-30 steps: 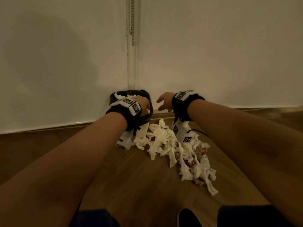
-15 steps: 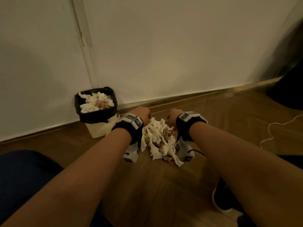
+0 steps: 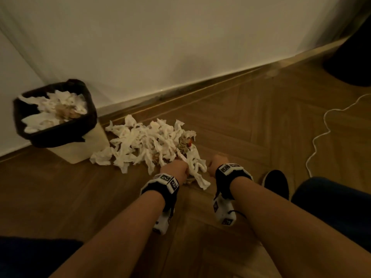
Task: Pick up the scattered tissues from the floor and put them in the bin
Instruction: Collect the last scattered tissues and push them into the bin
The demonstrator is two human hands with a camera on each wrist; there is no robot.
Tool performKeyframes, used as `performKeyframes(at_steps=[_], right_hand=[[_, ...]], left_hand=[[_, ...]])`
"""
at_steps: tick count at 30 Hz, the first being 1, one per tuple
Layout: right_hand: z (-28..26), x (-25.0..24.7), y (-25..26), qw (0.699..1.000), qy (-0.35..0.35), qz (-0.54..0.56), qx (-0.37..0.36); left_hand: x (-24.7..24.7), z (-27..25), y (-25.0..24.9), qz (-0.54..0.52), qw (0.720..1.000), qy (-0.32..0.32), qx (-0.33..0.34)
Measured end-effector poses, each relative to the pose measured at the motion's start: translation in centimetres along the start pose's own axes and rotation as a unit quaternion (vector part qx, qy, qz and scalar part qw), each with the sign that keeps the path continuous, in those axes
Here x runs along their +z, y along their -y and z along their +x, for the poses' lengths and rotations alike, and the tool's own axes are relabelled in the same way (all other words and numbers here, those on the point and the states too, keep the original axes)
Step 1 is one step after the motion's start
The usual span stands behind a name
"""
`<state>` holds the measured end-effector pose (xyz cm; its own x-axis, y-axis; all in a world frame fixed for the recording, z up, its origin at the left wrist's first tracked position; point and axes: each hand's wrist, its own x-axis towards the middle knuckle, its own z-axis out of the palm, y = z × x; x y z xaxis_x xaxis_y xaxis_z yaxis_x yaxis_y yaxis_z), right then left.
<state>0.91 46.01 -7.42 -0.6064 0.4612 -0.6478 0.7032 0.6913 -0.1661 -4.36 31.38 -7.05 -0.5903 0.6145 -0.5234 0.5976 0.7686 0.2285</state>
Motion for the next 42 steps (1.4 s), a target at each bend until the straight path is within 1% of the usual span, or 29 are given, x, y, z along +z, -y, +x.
performKeyframes(at_steps=[2,5,8,11,16,18,20,22,23,24,25,26,28,29,31,34,36,38,42], right_hand=[[1.3,0.9,-0.3,1.000,0.000,-0.007,0.001],[3.0,1.6,-0.3,1.000,0.001,-0.007,-0.010],[4.3,2.0,-0.4,1.000,0.004,-0.002,-0.009],[5.3,2.0,-0.8,1.000,0.000,0.009,-0.010],[6.0,2.2,-1.8,0.999,-0.040,0.003,0.021],[6.2,2.5,-2.0,0.998,-0.055,0.013,0.023],[5.9,2.6,-1.8,0.998,-0.062,0.003,0.012],[5.7,2.9,-1.4,0.998,-0.059,-0.030,-0.008],[5.6,3.1,-1.2,0.997,-0.064,-0.041,-0.018],[5.5,3.4,-1.1,0.997,-0.070,-0.039,-0.020],[5.5,3.8,-1.1,0.997,-0.076,-0.026,-0.015],[5.5,4.3,-1.1,0.996,-0.083,-0.009,-0.008],[5.4,5.3,-1.5,0.994,-0.095,0.052,0.018],[5.2,5.8,-1.7,0.992,-0.091,0.085,0.030],[4.8,6.9,-2.0,0.990,-0.072,0.115,0.041],[4.1,8.8,-1.7,0.995,-0.030,0.091,0.037],[3.8,10.0,-1.1,0.996,-0.016,0.081,0.031],[3.7,11.1,-0.4,0.996,-0.020,0.082,0.030],[3.7,12.7,1.0,0.992,-0.033,0.099,0.063]], left_hand=[[1.9,1.3,-0.3,-0.005,1.000,0.006,0.006],[4.9,2.9,-0.4,-0.017,0.999,-0.040,0.025],[7.9,4.4,-0.3,0.019,0.994,-0.084,0.062],[10.0,5.3,-0.1,0.034,0.994,-0.073,0.074],[12.1,4.9,0.3,0.013,0.991,-0.107,0.083],[12.7,4.8,0.7,0.005,0.991,-0.104,0.089],[13.0,4.6,1.2,-0.044,0.992,-0.090,0.074],[12.5,3.9,1.4,-0.161,0.982,-0.095,0.035],[12.5,3.7,1.6,-0.192,0.973,-0.127,0.027],[12.6,3.6,1.8,-0.215,0.965,-0.146,0.020],[12.8,3.3,2.0,-0.217,0.961,-0.168,0.022],[12.7,2.9,2.1,-0.217,0.961,-0.170,0.014],[13.5,2.3,2.7,-0.113,0.968,-0.221,0.020],[13.8,1.9,2.9,-0.084,0.969,-0.233,0.009],[14.5,1.4,3.0,-0.061,0.970,-0.229,-0.046],[15.5,0.8,3.2,-0.037,0.982,-0.162,-0.095],[15.9,0.6,3.3,-0.043,0.981,-0.156,-0.105],[16.1,0.6,3.1,-0.062,0.981,-0.153,-0.103],[16.0,1.2,3.0,-0.089,0.984,-0.122,-0.094]])
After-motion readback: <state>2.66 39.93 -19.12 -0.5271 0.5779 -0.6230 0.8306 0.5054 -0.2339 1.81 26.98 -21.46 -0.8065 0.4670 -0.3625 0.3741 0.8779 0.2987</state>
